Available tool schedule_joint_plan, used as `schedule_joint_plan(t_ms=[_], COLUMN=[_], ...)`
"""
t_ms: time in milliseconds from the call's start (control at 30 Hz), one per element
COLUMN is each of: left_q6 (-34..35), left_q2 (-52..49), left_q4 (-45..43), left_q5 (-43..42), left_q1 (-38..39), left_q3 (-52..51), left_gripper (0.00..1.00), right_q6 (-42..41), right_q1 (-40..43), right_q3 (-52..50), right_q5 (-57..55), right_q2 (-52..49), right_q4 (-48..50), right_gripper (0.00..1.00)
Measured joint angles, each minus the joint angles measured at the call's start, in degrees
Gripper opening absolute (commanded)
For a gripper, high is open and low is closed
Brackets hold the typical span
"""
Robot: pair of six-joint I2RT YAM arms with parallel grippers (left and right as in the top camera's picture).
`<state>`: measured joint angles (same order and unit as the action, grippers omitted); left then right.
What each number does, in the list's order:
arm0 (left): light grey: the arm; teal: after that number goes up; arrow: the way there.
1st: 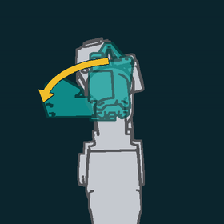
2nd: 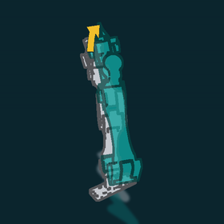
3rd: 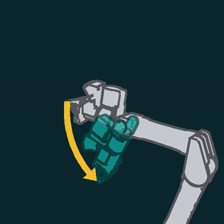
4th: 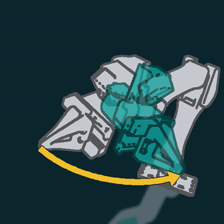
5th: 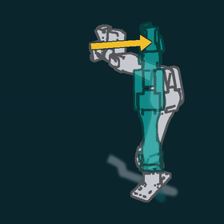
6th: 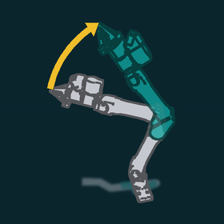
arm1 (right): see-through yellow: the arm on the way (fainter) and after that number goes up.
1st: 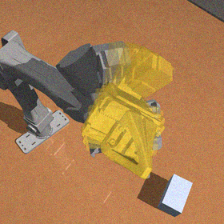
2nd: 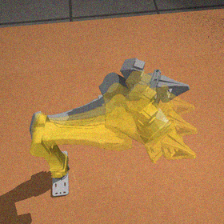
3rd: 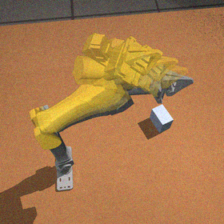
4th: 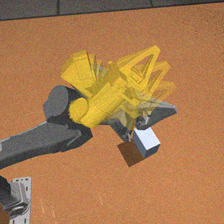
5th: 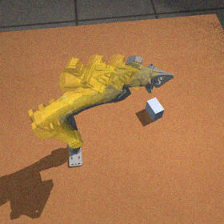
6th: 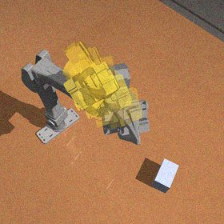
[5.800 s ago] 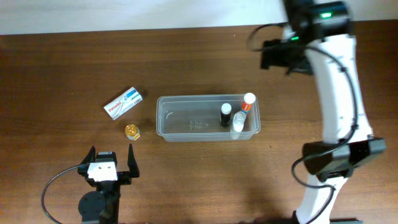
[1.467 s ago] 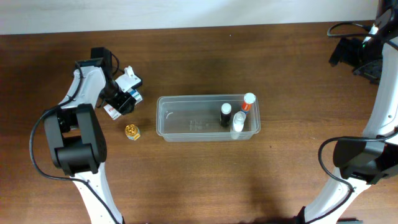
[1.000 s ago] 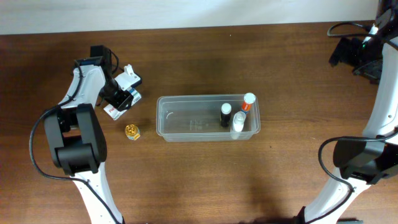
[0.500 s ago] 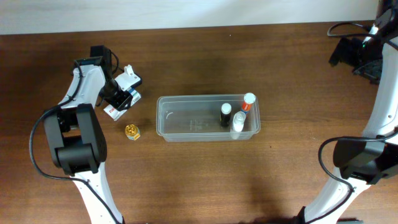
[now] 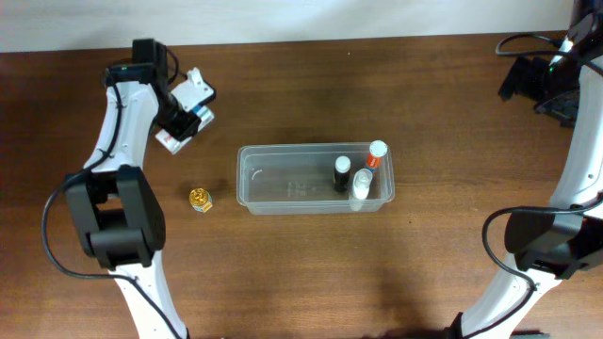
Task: Pack container
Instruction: 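Lift the Panadol box and carry it over the container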
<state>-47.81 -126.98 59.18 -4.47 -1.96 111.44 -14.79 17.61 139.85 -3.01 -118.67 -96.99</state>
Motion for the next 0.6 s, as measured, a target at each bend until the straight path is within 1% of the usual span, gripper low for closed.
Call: schedule_joint_plan(t_ms=[233, 600], left_q6=[0.0, 0.0], left_q2=[6.82, 15.72], left_q4=[1.14, 8.33], left_q5=[0.0, -0.79], left_q1=[4.66, 14.67], left_q3=[0.96, 1.14], left_gripper=[0.48, 0.47], right_q6=[0.0, -0.04], right_q1=[0.0, 0.0], right_q3=[0.0, 0.0], right_q5=[0.0, 0.0], right_q2=[0.0, 0.0], right_q4=[0.02, 0.0], right_gripper=[0.99, 0.98])
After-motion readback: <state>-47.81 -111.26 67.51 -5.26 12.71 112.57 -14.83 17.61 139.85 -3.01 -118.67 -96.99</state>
